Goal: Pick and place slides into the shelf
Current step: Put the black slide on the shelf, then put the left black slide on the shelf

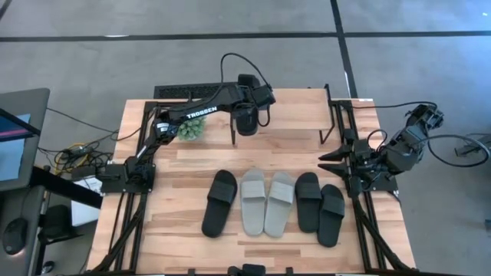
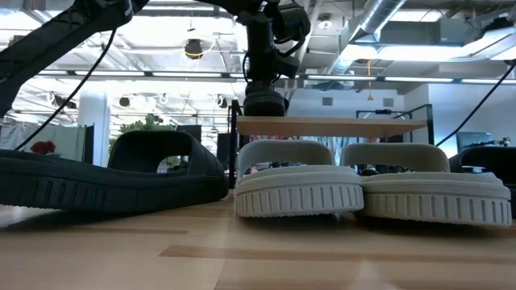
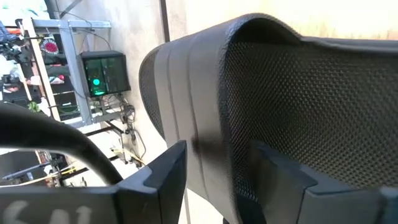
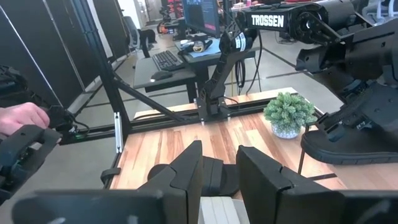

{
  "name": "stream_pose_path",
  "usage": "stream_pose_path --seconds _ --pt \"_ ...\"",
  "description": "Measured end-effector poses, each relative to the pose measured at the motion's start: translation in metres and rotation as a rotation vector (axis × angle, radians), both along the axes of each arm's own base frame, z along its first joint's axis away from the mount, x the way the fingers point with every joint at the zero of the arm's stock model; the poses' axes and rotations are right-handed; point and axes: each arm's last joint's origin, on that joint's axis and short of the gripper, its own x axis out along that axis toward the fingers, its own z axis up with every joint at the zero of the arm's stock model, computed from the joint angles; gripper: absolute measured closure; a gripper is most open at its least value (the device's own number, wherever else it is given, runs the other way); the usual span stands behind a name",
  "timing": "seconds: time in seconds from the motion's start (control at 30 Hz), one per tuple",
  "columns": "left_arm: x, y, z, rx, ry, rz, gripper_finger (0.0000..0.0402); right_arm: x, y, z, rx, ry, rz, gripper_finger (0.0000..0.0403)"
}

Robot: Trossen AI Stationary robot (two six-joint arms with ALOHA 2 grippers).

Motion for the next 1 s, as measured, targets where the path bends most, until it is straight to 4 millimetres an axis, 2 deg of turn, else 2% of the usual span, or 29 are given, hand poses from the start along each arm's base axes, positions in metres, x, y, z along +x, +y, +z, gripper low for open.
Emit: stream_pose_path --seconds 0.27,0.37,0.7,0.83,1.0 --pt "0.0 -0.002 0.0 -0.011 -0.012 0.006 0.0225 0.0 0.0 0.0 0.0 0.0 0.001 0.0315" --pt "0.0 -0.004 0.006 -0.011 -0.027 0.003 0.0221 0.0 0.0 0.0 0.0 0.001 0.001 0.0315" --pt "-0.012 -0.021 0.046 0.007 -0.145 -0.029 0.022 0.0 0.0 -0.002 -0.008 0.017 0.0 0.0315" --pt "-0.02 -0.039 0.068 0.015 -0.194 -0.053 0.022 0.0 0.0 -0.002 -0.008 0.017 0.0 0.0315" --pt "-0.04 -0.071 0.095 -0.021 -0.24 -0.082 0.0221 0.0 0.0 -0.002 0.0 0.017 -0.001 0.0315"
